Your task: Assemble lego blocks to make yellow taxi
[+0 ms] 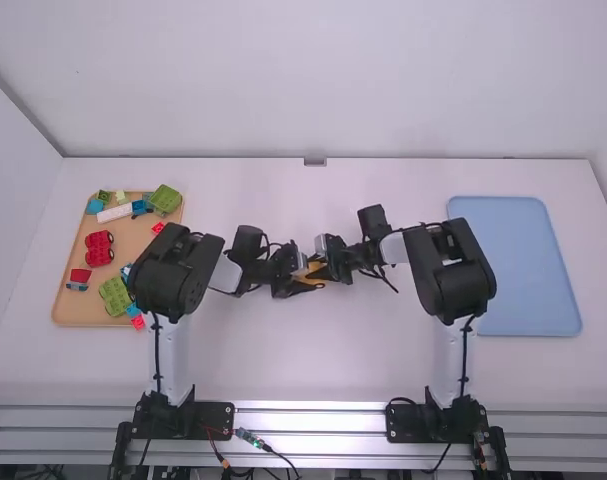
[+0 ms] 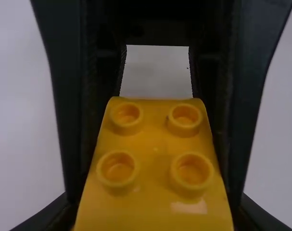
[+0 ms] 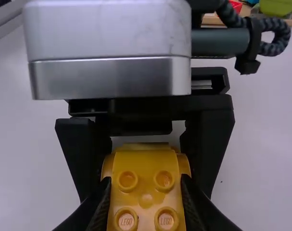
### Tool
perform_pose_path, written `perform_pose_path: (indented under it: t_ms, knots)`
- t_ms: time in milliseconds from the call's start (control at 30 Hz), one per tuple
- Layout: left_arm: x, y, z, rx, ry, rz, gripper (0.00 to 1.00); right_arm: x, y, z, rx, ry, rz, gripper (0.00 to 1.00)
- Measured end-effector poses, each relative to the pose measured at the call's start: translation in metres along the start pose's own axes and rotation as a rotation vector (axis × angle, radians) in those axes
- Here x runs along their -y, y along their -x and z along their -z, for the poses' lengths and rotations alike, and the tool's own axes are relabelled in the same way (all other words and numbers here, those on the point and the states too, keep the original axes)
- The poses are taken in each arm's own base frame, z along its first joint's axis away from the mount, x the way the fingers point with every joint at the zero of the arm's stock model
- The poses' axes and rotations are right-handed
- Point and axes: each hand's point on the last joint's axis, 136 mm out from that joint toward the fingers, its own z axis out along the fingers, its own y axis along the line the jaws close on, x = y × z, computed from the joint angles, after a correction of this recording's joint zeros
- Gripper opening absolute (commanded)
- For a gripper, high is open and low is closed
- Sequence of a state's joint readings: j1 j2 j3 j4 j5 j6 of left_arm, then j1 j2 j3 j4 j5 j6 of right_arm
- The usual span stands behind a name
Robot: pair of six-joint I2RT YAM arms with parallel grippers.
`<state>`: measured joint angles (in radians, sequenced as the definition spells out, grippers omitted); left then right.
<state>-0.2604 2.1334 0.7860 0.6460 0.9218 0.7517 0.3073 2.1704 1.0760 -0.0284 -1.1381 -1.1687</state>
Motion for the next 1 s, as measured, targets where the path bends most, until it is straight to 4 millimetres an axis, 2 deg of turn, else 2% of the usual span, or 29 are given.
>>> perform_pose_path:
  t_ms: [100,200,300,367,467,733,1000]
  knots:
    - [0.002,0.0,0.0,0.001,-0.004,-0.007,0.02,-0.001,0.0,0.001,-0.012,0.022,-0.028,0.0]
    - [0.006,0.0,-0.001,0.005,-0.013,-0.008,0.02,-0.005,0.001,0.002,-0.019,0.049,-0.065,0.06]
    - [0.01,0.0,-0.002,0.006,-0.02,-0.011,0.02,-0.009,0.001,0.006,-0.018,0.074,-0.104,0.08]
    - [0.012,0.001,-0.004,0.007,-0.025,-0.015,0.02,-0.011,0.0,0.008,-0.016,0.082,-0.119,0.08]
    - [0.013,0.002,-0.005,0.01,-0.025,-0.023,0.02,-0.012,0.0,0.009,-0.01,0.086,-0.111,0.0]
    - [0.008,0.001,-0.003,0.01,0.003,0.0,0.02,-0.009,-0.001,0.003,0.06,0.025,0.03,0.0]
    - [0.006,0.002,-0.003,0.004,-0.023,-0.007,0.02,-0.006,-0.002,0.002,0.082,-0.03,0.028,0.0]
